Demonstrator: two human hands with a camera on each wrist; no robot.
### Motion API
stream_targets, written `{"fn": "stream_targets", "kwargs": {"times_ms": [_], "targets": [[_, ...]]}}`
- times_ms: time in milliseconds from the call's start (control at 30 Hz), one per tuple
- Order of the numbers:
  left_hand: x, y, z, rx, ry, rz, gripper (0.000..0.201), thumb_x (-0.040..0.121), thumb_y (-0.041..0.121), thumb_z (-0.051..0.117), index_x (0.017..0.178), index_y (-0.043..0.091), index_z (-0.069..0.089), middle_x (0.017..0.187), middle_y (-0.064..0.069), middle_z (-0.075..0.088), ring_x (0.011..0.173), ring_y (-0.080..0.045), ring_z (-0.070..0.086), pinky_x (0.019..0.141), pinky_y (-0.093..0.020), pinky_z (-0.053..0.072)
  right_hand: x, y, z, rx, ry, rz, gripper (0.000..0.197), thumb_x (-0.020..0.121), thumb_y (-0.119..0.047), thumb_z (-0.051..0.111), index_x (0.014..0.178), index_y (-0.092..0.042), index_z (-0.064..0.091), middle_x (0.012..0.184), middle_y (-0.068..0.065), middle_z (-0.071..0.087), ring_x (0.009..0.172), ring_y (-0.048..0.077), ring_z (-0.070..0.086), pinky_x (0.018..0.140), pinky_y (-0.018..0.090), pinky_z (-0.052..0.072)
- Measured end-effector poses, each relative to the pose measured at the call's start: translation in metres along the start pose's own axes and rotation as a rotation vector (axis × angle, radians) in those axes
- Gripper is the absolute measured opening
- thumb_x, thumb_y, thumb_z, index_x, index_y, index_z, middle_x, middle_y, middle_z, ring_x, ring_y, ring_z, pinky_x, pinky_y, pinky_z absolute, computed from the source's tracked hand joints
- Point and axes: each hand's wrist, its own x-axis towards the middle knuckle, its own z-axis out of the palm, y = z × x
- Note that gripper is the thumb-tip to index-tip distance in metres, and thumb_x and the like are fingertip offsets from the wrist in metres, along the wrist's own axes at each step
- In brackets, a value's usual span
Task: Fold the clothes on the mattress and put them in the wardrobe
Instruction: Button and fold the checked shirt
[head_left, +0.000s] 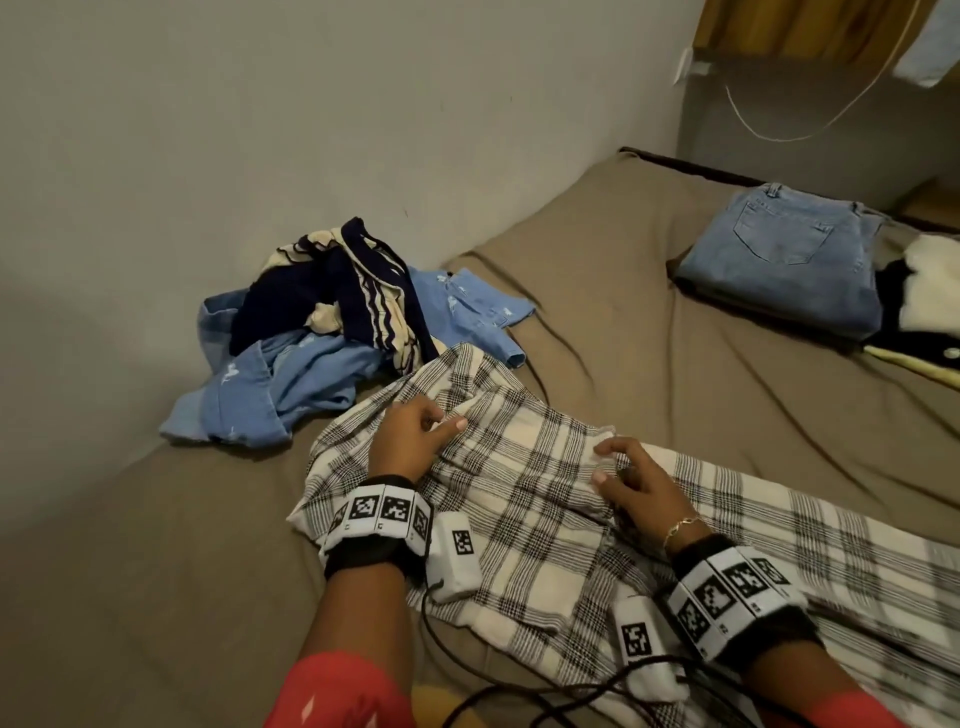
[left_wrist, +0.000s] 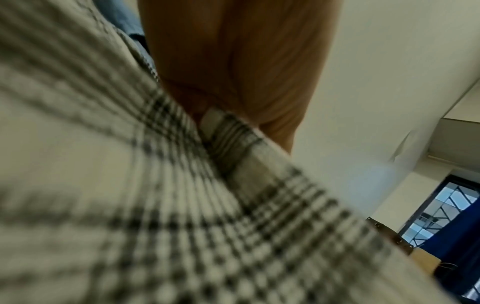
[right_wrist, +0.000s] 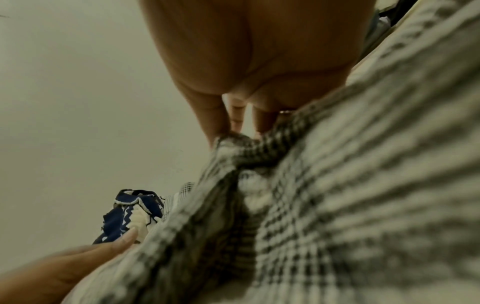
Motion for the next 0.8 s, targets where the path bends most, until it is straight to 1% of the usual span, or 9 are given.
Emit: {"fn": "stream_targets", "kwargs": {"times_ms": [67,100,167,200,300,400,633,733,800], "targets": [[-0.002,0.008,-0.007,0.031,0.041,0.136,0.021,0.073,0.044,0.070,0.086,0.031,0.061,0.110,0.000,0.053,0.106,-0.023,0.052,0.081,-0.037,0.051,-0.006,-0.004,-0.001,-0.289,0.057,-0.060,0.011,0.090,-0.026,0.059,0.100,-0.025,0.060,0.086,-0.001,0.052,0.080,0.010,0.056,0.067,0.019,0.043],[-0.005,0.016,-0.010,0.079,0.049,0.232,0.017,0.077,0.036,0.069,0.091,0.028,0.065,0.115,0.003,0.051,0.115,-0.020,0.045,0.088,-0.034,0.044,-0.009,-0.005,-0.001,-0.447,0.104,-0.101,0.028,0.088,-0.038,0.056,0.111,-0.022,0.061,0.111,0.002,0.052,0.105,0.017,0.052,0.085,0.024,0.043],[-0.011,0.033,-0.007,0.181,-0.089,0.375,0.021,0.086,0.030,0.062,0.105,0.024,0.067,0.129,0.002,0.050,0.130,-0.020,0.032,0.106,-0.041,0.029,-0.017,-0.011,0.004,-0.686,0.008,-0.120,0.073,0.083,-0.068,0.033,0.138,-0.021,0.041,0.151,0.003,0.022,0.137,0.024,0.023,0.108,0.035,0.028],[-0.017,0.042,-0.002,0.230,-0.229,0.375,0.028,0.089,0.032,0.058,0.115,0.026,0.063,0.140,0.002,0.043,0.138,-0.019,0.022,0.112,-0.047,0.016,-0.019,-0.012,0.009,-0.816,-0.116,-0.075,0.086,0.079,-0.076,0.022,0.146,-0.022,0.024,0.156,0.000,0.004,0.142,0.023,0.010,0.111,0.038,0.023],[-0.032,0.049,0.024,0.458,-0.597,0.260,0.049,0.095,0.041,0.042,0.142,0.031,0.033,0.157,0.003,0.006,0.145,-0.021,-0.009,0.112,-0.049,-0.013,-0.020,-0.009,0.023,-1.051,-0.408,0.105,0.085,0.086,-0.068,0.030,0.148,-0.023,-0.007,0.155,0.005,-0.018,0.144,0.027,-0.010,0.114,0.047,0.010],[-0.042,0.050,0.042,0.711,-0.729,0.216,0.059,0.097,0.049,0.030,0.149,0.032,0.008,0.157,-0.002,-0.012,0.142,-0.026,-0.019,0.111,-0.048,-0.016,-0.026,-0.016,0.013,-1.013,-0.374,0.154,0.085,0.088,-0.063,0.037,0.147,-0.025,-0.012,0.154,0.008,-0.022,0.143,0.029,-0.011,0.114,0.050,0.007],[-0.041,0.036,0.054,0.904,-0.760,0.171,0.072,0.095,0.056,0.026,0.148,0.025,-0.013,0.154,-0.003,-0.024,0.142,-0.025,-0.022,0.111,-0.051,-0.012,-0.095,0.035,-0.071,-1.135,-0.290,0.353,0.088,0.087,-0.064,0.039,0.147,-0.026,-0.012,0.154,0.005,-0.022,0.143,0.027,-0.013,0.114,0.052,0.006],[-0.042,0.036,0.054,0.966,-0.753,0.160,0.073,0.095,0.055,0.027,0.147,0.025,-0.015,0.154,-0.003,-0.024,0.142,-0.026,-0.020,0.112,-0.052,-0.008,-0.121,0.058,-0.106,-1.084,-0.203,0.361,0.079,0.091,-0.055,0.041,0.149,-0.026,-0.004,0.157,0.000,-0.011,0.145,0.022,-0.003,0.114,0.045,0.016],[-0.040,0.037,0.053,1.005,-0.728,0.129,0.073,0.095,0.055,0.030,0.148,0.025,-0.012,0.155,-0.003,-0.020,0.144,-0.026,-0.016,0.113,-0.052,-0.002,-0.136,0.065,-0.133,-1.051,-0.109,0.390,0.066,0.094,-0.048,0.040,0.147,-0.023,0.011,0.156,0.002,0.006,0.143,0.023,0.010,0.112,0.042,0.025]]}}
